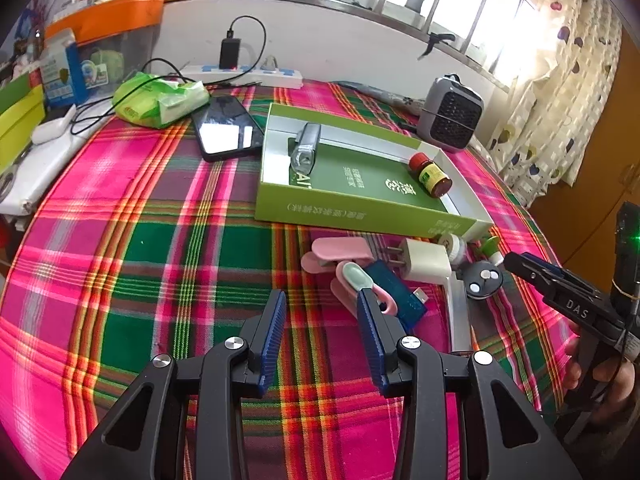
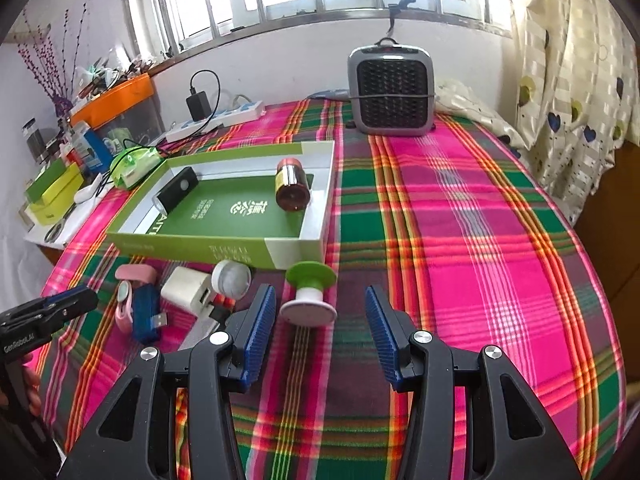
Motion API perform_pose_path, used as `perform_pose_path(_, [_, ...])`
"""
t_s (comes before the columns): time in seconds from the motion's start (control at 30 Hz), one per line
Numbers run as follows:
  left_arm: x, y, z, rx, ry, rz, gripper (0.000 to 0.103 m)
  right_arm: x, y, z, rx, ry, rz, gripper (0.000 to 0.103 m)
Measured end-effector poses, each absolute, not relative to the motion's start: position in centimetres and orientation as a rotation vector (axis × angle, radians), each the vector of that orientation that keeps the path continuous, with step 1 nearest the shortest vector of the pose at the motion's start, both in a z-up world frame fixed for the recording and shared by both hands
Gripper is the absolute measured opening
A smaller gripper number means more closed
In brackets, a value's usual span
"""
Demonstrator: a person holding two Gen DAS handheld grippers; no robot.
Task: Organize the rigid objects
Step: 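Move the right tool to the green-topped white spool and grasp it, then grasp the pink clip with the left tool while the right tool holds the spool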
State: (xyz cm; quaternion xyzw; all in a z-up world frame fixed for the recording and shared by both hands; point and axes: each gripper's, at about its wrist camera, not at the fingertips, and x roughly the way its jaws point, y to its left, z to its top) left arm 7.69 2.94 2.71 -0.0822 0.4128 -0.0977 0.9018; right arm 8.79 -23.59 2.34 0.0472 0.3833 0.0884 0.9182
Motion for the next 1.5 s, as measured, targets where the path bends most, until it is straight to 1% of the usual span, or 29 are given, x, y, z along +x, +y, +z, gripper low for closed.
perform_pose_path(0.63, [8.2, 1.7, 2.1, -0.191, 0.887, -0.244, 0.036, 12.1, -22.9, 0.5, 0.078, 0.882, 0.191, 0.048])
perform_pose_path(0.8, [8.4, 0.8, 1.9, -0.188, 0.9, -0.258, 0.039, 12.4, -22.9, 0.3, 0.064, 0.895, 0.17, 0.048])
perform_pose_path(0.93, [8.5, 0.4, 1.7, -0.18, 0.909, -0.249, 0.04, 12.3, -23.3, 0.2, 0.045, 0.894, 0.145, 0.048])
perform_pose_path(0.97, [8.5, 0.3, 1.7, -0.177, 0.91, -0.246, 0.04, 12.3, -23.4, 0.2, 0.039, 0.892, 0.14, 0.047])
perform_pose_path(1.03, [8.6, 0.0, 1.7, -0.17, 0.913, -0.24, 0.04, 12.2, -23.5, 0.2, 0.04, 0.886, 0.133, 0.037])
perform_pose_path(1.07, [8.6, -0.2, 1.7, -0.161, 0.913, -0.24, 0.04, 12.2, -23.6, 0.3, 0.047, 0.884, 0.131, 0.035])
perform_pose_path(1.5, [8.7, -0.2, 1.5, -0.091, 0.913, -0.154, 0.04, 12.0, -23.9, 0.2, 0.074, 0.882, 0.161, 0.035])
